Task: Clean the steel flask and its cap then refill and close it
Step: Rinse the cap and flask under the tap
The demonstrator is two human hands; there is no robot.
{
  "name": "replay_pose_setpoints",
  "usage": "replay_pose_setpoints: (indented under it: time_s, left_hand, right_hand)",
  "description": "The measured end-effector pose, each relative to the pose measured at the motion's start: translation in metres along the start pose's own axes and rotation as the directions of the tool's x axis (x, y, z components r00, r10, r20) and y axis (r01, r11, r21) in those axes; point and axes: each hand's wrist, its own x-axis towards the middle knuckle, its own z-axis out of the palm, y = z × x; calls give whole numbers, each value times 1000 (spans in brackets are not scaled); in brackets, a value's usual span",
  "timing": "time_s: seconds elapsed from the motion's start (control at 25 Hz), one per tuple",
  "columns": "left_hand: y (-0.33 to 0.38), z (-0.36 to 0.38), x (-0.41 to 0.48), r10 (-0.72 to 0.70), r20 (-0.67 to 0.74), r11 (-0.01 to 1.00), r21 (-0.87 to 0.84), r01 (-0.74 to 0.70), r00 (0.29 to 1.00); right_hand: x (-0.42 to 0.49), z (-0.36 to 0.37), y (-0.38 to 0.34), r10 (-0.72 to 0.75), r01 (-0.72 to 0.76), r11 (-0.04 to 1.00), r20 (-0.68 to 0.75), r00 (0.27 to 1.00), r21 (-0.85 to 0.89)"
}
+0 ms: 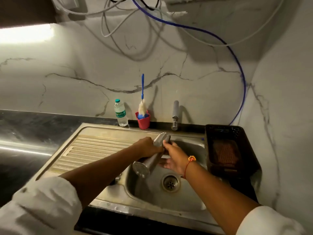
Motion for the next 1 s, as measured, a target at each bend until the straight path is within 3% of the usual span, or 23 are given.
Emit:
replay_pose_setpoints:
  time_s: [0.16,0.36,0.52,0.56,0.64,0.68,1.0]
  left_hand:
    - [15,27,15,-27,41,945,-326,39,999]
    - [25,27,29,-28,198,818,-559,136,980]
    - [22,29,37,-73,203,714,-673,193,976]
    - [21,28,39,-80,195,702,-685,194,977]
    - [17,26,47,-99,197,689,-693,210,975]
    - [16,24,50,-101,197,690,-692,211,975]
    - [-2,19,79,-62,213,725,-662,191,975]
  right_hand:
    - [0,-19,-8,17,-18,1000,-66,998,-1]
    - [18,-35,-25,10,-21,995,-112,994,-101]
    - [46,-37,-38,-28,-18,966,-173,985,-256]
    - [59,-37,-41,-87,-4,919,-214,973,-394]
    - [81,-36,-52,-260,12,720,-253,932,-694]
    - [89,-36,-58,-313,30,665,-242,918,-746]
    - [133,-42,-70,-356,58,519,-154,922,-853]
